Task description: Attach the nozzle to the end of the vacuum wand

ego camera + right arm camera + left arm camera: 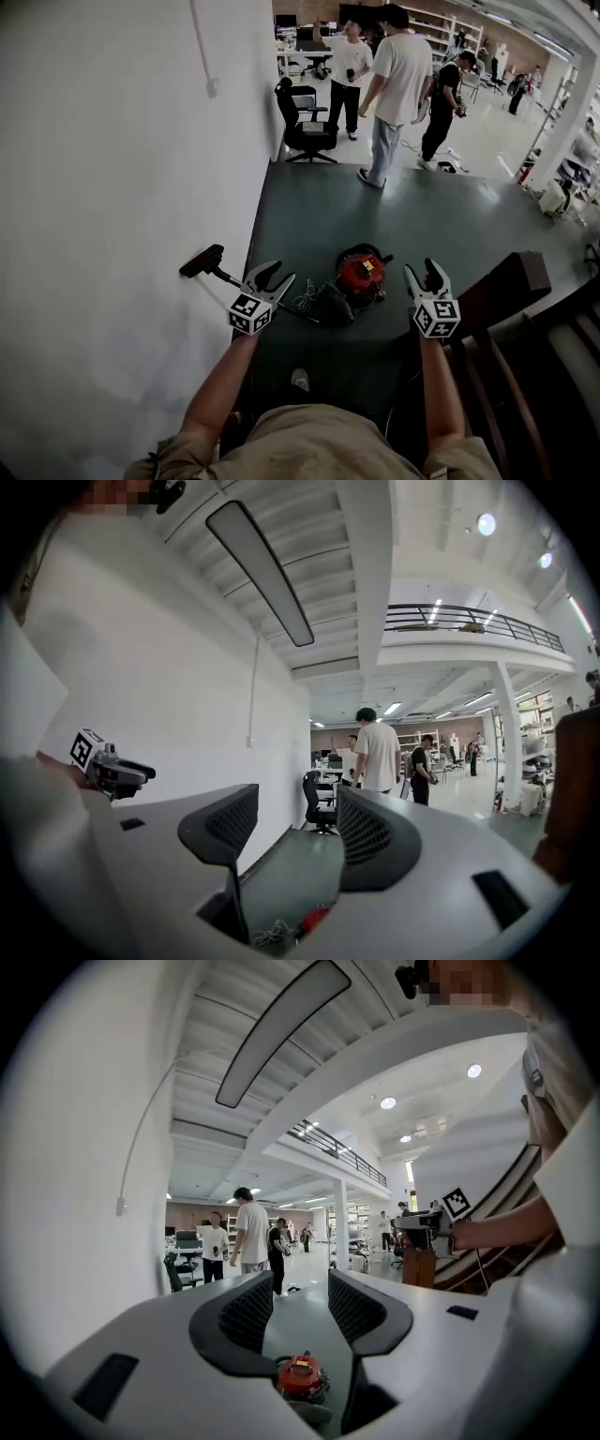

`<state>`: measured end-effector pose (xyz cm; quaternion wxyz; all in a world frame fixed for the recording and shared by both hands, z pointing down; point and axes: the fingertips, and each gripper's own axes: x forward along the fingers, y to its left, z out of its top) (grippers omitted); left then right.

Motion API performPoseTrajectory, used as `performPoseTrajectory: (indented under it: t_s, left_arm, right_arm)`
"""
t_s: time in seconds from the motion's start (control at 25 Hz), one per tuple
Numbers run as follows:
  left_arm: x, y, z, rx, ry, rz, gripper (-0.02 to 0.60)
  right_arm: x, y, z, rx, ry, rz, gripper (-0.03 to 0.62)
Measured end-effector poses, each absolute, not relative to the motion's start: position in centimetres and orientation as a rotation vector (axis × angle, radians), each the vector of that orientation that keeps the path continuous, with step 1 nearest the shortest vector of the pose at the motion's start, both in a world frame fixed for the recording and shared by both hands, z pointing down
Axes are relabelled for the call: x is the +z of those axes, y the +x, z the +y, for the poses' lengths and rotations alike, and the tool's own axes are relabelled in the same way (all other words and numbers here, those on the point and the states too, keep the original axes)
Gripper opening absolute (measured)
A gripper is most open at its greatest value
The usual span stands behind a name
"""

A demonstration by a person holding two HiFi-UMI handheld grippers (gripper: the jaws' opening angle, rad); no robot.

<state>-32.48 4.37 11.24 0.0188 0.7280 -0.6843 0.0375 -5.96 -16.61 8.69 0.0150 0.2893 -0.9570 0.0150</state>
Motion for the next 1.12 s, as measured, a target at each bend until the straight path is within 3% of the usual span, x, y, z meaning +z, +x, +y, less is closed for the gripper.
performPoseTrajectory:
  t_s: [0.44, 0.48, 0.52, 0.56, 1.12]
  left_arm:
    - [14.3, -14.9, 15.5, 0.187, 2.108, -2.180, 0.190]
    - [14.9, -13.8, 16.6, 0.188, 2.088, -2.178, 0.190]
    - [15.2, -12.9, 17.7, 0.181, 2.064, -2.179, 0.190]
    - [15.5, -12.2, 18.7, 0.168, 2.040, -2.183, 0.190]
    - [15.2, -8.2, 25.2, 0.032, 2.024, -2.197, 0.190]
  right_arm:
    - [11.7, 11.7, -7.0, 0.063, 0.772, -2.988, 0.265]
    - [12.1, 12.8, -6.2, 0.042, 0.773, -2.975, 0.254]
    - [12.4, 13.8, -5.3, 0.005, 0.777, -2.958, 0.155]
    - [12.6, 14.6, -4.4, -0.026, 0.778, -2.944, 0.126]
    - [11.2, 17.0, 4.8, -0.028, 0.688, -2.979, 0.110]
